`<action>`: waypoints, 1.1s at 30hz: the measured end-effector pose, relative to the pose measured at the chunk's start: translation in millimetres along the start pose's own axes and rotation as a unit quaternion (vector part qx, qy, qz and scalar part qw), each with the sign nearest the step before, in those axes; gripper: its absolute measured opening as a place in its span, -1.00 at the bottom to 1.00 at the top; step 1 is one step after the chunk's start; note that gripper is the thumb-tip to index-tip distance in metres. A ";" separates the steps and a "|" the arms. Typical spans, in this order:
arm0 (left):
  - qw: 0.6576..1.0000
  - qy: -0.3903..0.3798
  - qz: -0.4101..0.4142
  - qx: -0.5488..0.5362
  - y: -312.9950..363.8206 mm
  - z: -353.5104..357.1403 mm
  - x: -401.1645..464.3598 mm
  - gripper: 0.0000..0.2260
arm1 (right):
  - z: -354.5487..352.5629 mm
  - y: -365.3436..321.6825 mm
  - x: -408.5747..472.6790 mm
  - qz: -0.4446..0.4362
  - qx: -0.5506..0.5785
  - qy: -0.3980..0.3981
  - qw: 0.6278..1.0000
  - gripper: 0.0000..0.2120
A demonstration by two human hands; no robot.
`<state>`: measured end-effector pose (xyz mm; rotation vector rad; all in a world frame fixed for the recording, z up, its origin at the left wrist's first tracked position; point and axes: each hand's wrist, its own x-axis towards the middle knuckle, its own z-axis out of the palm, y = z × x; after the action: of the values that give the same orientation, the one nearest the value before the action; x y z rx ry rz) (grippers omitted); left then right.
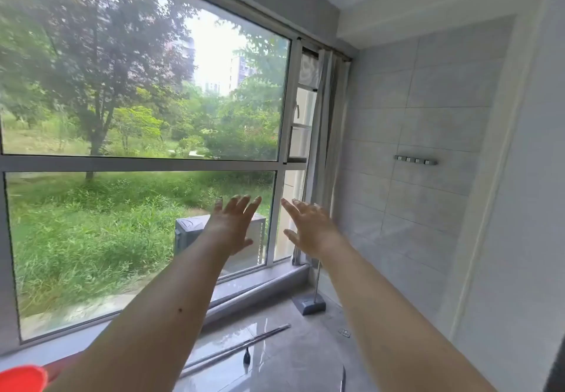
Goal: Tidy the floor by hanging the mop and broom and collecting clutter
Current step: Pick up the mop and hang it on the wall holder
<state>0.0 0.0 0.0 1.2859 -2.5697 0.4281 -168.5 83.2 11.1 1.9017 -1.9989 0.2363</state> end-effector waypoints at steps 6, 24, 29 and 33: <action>0.999 -0.051 -0.011 0.011 -26.7 57.3 53.8 -0.16 | 53.8 10.7 69.2 0.002 0.021 -0.068 0.997 -0.35; 0.995 -0.093 0.036 -0.008 -141.9 254.8 260.9 -0.34 | 241.2 9.6 296.1 0.027 0.007 -0.175 0.984 -0.38; 0.992 -0.114 0.048 -0.024 -157.0 322.7 311.5 -0.43 | 313.0 23.5 345.1 0.029 0.000 -0.199 0.979 -0.40; 0.987 -0.151 0.052 -0.023 -165.4 389.4 359.6 -0.46 | 388.0 41.4 392.8 0.037 0.014 -0.240 0.970 -0.44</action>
<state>-107.9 -500.1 -215.7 1.2920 -2.8872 0.2020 -275.5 -420.8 -191.8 2.0506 -2.3799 -0.2003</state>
